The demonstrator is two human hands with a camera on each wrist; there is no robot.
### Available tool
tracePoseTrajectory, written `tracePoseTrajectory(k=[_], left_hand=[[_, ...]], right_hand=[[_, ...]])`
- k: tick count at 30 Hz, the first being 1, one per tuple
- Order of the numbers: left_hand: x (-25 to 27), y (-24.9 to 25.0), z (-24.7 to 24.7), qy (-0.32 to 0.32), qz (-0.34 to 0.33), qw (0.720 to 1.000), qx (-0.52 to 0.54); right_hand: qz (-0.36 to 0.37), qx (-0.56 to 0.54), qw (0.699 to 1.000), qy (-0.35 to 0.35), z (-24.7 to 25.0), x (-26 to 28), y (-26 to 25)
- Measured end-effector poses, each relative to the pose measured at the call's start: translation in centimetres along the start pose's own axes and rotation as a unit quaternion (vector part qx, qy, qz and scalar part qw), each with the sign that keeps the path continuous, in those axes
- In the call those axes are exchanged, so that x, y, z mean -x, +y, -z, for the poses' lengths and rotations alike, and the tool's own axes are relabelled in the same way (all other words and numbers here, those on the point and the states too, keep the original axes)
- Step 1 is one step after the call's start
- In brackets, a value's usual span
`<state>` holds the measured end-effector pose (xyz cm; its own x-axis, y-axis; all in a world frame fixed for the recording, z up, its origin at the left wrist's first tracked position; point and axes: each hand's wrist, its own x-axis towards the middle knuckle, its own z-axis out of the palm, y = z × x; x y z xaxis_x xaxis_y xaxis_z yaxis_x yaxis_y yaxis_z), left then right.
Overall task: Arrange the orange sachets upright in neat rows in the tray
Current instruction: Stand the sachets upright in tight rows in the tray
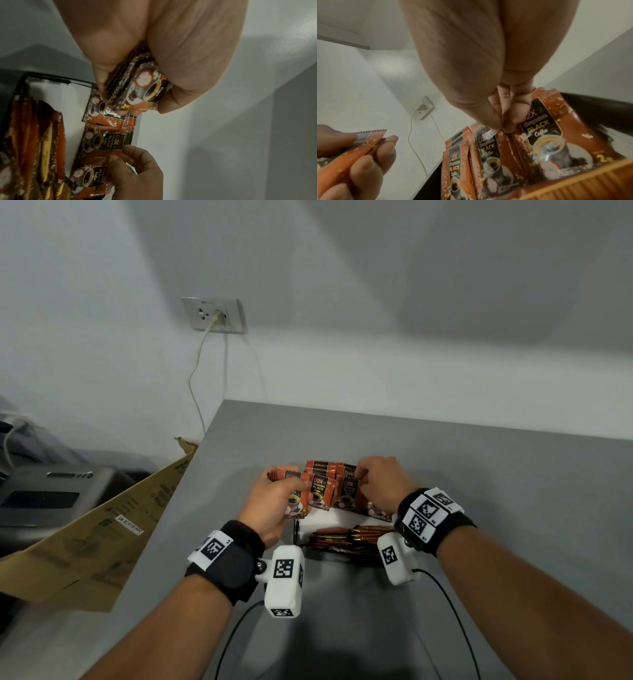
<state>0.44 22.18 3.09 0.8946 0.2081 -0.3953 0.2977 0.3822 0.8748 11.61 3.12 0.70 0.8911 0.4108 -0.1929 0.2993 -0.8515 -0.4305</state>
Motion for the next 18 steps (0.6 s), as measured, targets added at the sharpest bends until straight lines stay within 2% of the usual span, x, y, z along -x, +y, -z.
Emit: tracePoseTrajectory(k=[7, 12, 14, 16, 18], left_hand=[[0.1, -0.3, -0.2, -0.015, 0.022, 1.0, 0.015], [0.2, -0.3, -0.6, -0.032, 0.011, 0.999, 0.018], [0.3, -0.2, -1.3, -0.053, -0.007, 0.998, 0.02], [0.3, 0.1, -2.4, -0.081, -0.028, 0.996, 0.015], [0.5, 0.4, -3.5, -0.103, -0.043, 0.994, 0.014]], right_hand=[[0.003, -0.018, 1.0, 0.001, 0.2, 0.3, 0.3], [0.023, -0.08, 0.995, 0.055, 2.4, 1.7, -0.2], [0.046, -0.152, 0.987, 0.038, 3.9, 3.1, -1.4], [0.076, -0.234, 0.969, -0.009, 5.0, 4.3, -2.7], [0.102, -0.263, 0.959, -0.029, 5.7, 5.1, -3.3]])
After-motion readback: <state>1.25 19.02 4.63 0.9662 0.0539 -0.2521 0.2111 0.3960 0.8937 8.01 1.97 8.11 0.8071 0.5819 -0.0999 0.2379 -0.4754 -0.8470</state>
